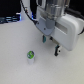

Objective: Open the kcup holder, insert the kcup into the holder, and close the kcup holder

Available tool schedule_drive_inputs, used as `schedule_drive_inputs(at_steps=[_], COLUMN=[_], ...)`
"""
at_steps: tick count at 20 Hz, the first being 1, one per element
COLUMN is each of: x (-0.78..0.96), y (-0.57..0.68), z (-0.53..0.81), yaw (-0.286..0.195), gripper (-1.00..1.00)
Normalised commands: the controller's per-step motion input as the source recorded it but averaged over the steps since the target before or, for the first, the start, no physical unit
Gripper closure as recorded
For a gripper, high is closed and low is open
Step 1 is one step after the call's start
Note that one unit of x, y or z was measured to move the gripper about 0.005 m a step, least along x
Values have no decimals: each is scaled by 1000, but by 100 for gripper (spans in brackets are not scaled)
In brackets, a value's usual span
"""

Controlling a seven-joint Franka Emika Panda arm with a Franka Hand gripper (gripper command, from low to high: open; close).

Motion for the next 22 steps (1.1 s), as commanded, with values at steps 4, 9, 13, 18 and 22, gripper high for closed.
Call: schedule_drive_inputs(at_steps=[4,9,13,18,22], x=[155,90,41,60,-157], y=[-543,-475,-412,-378,-421], z=[36,11,-17,-181,-341], yaw=[-254,-276,-295,-274,-300], gripper=[-100,-100,-100,-100,-100])
